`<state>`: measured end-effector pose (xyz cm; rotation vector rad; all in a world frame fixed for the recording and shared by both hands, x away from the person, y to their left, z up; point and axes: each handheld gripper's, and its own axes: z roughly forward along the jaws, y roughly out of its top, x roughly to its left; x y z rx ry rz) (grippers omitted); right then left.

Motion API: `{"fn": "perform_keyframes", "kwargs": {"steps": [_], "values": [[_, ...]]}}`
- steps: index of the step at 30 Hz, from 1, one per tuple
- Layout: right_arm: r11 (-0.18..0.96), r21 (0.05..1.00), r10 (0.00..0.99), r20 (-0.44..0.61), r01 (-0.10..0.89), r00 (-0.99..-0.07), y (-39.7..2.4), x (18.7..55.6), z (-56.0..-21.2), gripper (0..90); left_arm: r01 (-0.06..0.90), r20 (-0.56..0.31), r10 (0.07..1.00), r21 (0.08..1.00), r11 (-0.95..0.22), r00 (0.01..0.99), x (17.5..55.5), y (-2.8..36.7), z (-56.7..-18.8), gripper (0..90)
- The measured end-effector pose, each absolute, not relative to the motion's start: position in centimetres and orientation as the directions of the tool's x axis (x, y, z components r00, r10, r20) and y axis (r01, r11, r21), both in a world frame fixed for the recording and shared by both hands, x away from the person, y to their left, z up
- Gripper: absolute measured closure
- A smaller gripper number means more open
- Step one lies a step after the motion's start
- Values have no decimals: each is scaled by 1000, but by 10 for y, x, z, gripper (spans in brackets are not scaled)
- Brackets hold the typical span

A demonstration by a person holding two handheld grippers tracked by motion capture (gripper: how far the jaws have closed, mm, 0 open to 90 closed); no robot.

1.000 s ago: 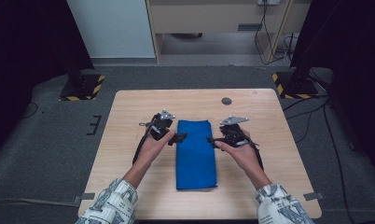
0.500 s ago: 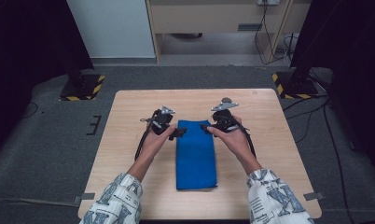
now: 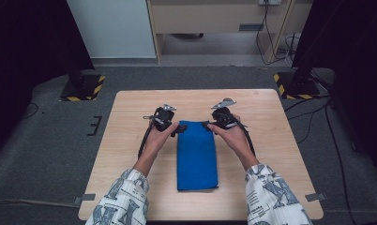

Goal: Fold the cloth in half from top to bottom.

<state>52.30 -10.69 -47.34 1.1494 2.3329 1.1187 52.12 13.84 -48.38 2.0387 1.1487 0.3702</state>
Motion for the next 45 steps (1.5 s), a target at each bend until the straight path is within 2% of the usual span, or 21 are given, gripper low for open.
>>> {"fn": "perform_keyframes", "kwargs": {"steps": [4, 10, 13, 16, 19, 24, 26, 28, 32, 38, 40, 42, 45], "values": [[393, 745, 780, 41, 539, -624, -111, 525, -477, 373, 617, -102, 825, 715, -328, 556, 521, 136, -486, 146], [396, 741, 782, 39, 543, -622, -114, 525, -476, 488, 633, -130, 826, 710, -308, 548, 517, 136, -489, 172], [382, 749, 782, 51, 542, -621, -113, 527, -478, 532, 631, -134, 828, 716, -300, 545, 517, 139, -489, 236], [384, 741, 787, 49, 551, -615, -110, 532, -484, 544, 629, -133, 828, 718, -298, 544, 520, 140, -492, 248], [396, 722, 793, 42, 567, -607, -107, 535, -494, 536, 626, -122, 833, 720, -300, 539, 523, 140, -497, 259], [386, 702, 813, 47, 598, -580, -102, 541, -504, 471, 634, -132, 844, 721, -278, 520, 530, 142, -507, 269], [378, 694, 822, 53, 613, -567, -101, 544, -507, 431, 641, -144, 847, 721, -264, 511, 534, 143, -513, 269], [350, 676, 846, 69, 648, -528, -100, 550, -511, 338, 658, -159, 863, 716, -233, 479, 537, 145, -519, 269], [350, 662, 848, 77, 663, -524, -98, 556, -520, 350, 654, -115, 858, 699, -289, 501, 540, 144, -529, 273], [372, 648, 839, 71, 664, -540, -95, 555, -525, 358, 654, -107, 858, 696, -296, 502, 539, 140, -529, 265], [390, 646, 836, 51, 656, -547, -94, 554, -525, 375, 649, -86, 855, 692, -318, 511, 538, 138, -529, 267], [398, 648, 828, 51, 650, -558, -94, 553, -524, 446, 646, -78, 852, 689, -330, 518, 537, 137, -528, 281], [415, 655, 810, 50, 632, -584, -92, 549, -524, 567, 647, -85, 846, 685, -334, 527, 535, 135, -526, 388]]}}
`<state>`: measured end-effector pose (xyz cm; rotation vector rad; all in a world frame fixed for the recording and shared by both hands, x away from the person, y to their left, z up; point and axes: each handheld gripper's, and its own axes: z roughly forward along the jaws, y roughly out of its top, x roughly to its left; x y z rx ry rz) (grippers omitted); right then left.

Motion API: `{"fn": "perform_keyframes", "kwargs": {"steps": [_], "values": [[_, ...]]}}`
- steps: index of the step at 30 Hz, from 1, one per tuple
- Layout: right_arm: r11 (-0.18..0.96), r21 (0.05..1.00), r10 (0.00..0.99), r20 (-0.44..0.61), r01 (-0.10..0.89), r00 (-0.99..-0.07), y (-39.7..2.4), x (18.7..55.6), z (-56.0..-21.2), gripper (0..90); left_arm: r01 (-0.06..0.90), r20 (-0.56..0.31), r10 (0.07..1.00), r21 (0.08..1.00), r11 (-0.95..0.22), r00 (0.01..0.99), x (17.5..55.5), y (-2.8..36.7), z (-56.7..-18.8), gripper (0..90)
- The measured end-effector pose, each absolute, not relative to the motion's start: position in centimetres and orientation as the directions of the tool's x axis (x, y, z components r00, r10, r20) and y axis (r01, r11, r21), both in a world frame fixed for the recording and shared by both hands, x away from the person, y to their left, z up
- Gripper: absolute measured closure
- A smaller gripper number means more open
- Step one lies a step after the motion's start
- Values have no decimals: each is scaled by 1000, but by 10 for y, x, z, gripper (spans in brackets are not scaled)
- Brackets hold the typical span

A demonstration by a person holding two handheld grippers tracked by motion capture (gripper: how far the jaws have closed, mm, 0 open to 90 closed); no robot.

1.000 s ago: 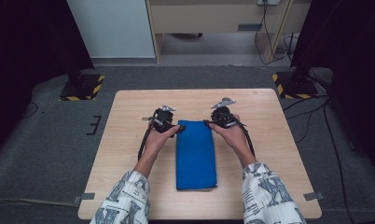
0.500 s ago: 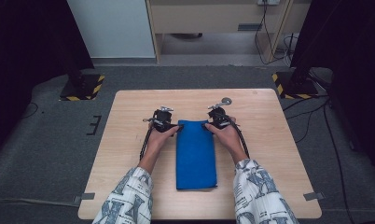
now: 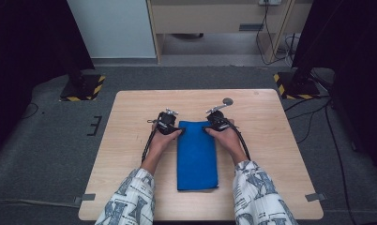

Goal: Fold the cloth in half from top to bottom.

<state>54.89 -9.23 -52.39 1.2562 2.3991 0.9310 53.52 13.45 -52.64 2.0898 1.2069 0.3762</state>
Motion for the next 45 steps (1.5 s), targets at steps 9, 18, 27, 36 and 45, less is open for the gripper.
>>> {"fn": "perform_keyframes", "kwargs": {"steps": [9, 18, 27, 36, 45], "values": [[430, 666, 783, 60, 609, -619, -85, 541, -524, 851, 643, -114, 816, 680, -352, 567, 529, 127, -525, 720], [413, 701, 780, 58, 581, -623, -85, 531, -511, 860, 630, -130, 810, 702, -331, 571, 523, 127, -520, 838], [407, 732, 769, 48, 546, -637, -85, 518, -493, 860, 594, -119, 810, 741, -313, 575, 511, 127, -503, 850], [389, 754, 768, 52, 530, -638, -89, 514, -481, 861, 583, -138, 809, 762, -282, 572, 507, 133, -491, 858], [372, 761, 772, 65, 532, -633, -95, 512, -480, 861, 579, -140, 811, 768, -273, 568, 507, 135, -489, 863]]}}
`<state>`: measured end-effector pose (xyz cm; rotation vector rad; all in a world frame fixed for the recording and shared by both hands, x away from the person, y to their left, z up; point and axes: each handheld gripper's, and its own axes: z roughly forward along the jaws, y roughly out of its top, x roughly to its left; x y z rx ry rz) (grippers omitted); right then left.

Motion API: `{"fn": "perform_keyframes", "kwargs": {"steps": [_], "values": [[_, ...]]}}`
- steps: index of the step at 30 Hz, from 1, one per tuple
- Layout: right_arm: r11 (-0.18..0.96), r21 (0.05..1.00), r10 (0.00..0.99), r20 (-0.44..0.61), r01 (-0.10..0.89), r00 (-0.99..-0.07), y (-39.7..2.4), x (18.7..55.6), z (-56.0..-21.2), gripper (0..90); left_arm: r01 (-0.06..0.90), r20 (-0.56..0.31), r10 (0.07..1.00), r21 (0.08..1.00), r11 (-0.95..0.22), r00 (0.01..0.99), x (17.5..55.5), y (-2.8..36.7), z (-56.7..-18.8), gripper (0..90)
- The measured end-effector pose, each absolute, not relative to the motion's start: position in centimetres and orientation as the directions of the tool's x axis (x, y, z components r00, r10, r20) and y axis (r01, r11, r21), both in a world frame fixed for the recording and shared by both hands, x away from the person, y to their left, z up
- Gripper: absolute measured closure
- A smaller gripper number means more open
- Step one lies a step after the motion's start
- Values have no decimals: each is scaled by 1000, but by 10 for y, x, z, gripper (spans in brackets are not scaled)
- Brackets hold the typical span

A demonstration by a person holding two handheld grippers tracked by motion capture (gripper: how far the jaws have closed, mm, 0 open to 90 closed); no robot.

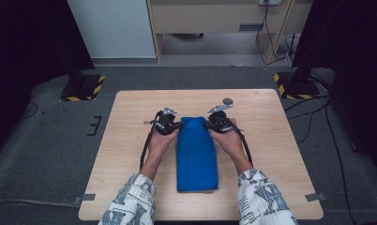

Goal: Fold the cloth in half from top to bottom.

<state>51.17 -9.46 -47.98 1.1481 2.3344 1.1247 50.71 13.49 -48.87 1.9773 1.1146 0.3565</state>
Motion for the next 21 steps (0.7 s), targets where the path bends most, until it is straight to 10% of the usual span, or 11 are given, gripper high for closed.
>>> {"fn": "perform_keyframes", "kwargs": {"steps": [21], "values": [[296, 791, 777, 127, 536, -616, -103, 521, -470, 861, 544, -123, 807, 795, -269, 578, 512, 137, -469, 865]]}}
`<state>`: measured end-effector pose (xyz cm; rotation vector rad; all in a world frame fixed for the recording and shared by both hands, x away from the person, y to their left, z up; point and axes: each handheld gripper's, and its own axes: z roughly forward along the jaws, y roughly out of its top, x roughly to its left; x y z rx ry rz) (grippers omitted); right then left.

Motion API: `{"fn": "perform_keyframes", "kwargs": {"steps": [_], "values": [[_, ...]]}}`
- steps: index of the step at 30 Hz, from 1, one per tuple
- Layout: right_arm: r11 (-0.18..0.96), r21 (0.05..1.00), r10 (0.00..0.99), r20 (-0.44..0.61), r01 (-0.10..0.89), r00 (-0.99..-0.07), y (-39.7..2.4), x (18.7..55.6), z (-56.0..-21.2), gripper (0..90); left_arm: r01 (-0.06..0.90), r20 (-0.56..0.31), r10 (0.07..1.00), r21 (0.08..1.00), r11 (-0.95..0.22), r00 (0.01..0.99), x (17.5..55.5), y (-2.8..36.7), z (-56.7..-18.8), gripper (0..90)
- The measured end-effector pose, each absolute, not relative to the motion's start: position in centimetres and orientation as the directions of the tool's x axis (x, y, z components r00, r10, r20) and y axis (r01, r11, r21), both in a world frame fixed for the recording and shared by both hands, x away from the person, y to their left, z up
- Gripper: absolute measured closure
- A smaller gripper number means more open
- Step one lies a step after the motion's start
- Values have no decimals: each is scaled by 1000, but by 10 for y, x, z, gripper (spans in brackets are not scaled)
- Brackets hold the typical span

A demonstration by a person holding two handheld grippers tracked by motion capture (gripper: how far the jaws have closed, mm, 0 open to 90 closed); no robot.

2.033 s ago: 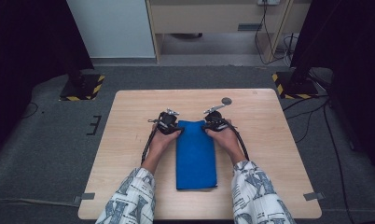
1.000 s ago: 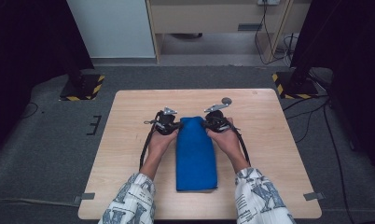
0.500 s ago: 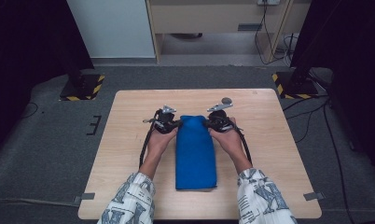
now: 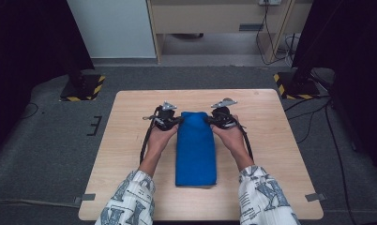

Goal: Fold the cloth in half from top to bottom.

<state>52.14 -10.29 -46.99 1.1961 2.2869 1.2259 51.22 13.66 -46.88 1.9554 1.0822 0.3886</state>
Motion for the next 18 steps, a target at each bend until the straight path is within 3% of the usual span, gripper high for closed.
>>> {"fn": "perform_keyframes", "kwargs": {"steps": [18], "values": [[274, 815, 765, 136, 510, -629, -101, 513, -458, 860, 503, -77, 802, 813, -293, 592, 501, 141, -450, 864]]}}
